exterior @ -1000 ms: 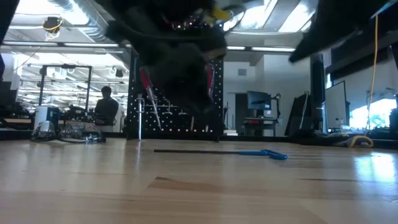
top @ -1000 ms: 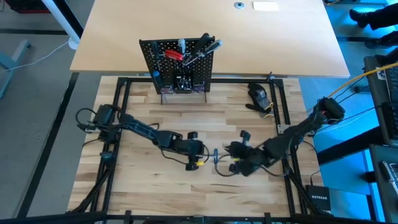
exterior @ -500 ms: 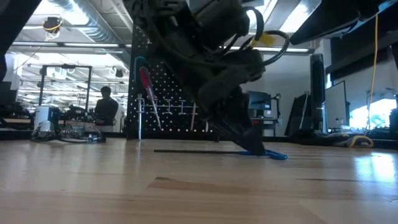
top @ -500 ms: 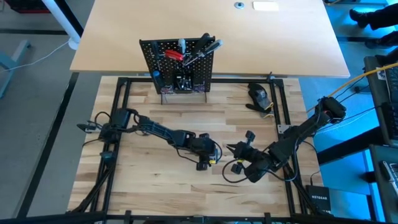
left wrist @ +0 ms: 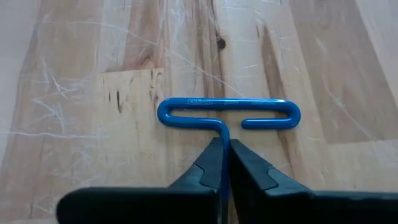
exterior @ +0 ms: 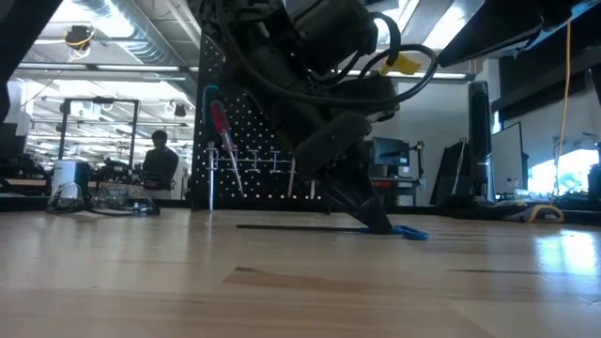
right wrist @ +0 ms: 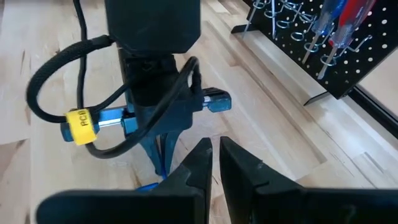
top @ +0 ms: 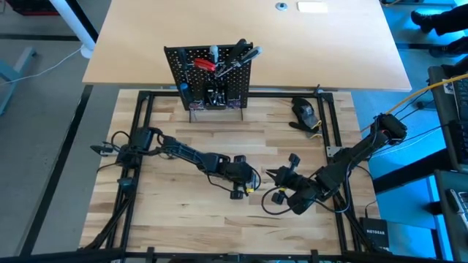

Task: Hang tools onto peg board
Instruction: Hang the blue t-handle hex key on the peg board

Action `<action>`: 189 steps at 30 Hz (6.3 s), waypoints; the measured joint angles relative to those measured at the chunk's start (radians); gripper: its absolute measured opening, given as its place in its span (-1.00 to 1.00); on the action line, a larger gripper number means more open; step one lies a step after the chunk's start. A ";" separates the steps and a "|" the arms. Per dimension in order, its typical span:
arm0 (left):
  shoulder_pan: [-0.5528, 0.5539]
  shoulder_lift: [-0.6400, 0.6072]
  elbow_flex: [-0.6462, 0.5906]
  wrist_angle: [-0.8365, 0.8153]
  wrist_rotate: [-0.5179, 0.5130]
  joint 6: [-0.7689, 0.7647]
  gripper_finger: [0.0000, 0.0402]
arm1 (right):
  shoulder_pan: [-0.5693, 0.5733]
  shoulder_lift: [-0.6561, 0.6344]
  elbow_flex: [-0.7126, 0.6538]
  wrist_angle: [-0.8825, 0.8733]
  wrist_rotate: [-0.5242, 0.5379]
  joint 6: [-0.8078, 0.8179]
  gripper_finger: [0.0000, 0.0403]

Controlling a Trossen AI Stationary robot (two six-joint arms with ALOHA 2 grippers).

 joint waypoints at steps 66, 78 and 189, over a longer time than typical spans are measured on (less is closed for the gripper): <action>0.179 -0.914 -0.464 0.820 -0.652 0.498 -1.00 | -0.219 0.048 -0.216 0.445 0.076 -0.023 -0.84; 0.260 -0.996 -0.479 0.885 -0.584 0.421 -1.00 | -0.217 0.048 -0.216 0.446 0.003 -0.021 -0.84; 0.551 -0.892 -0.647 0.950 -0.650 0.277 -0.85 | -0.217 0.048 -0.217 0.453 0.162 -0.134 -0.84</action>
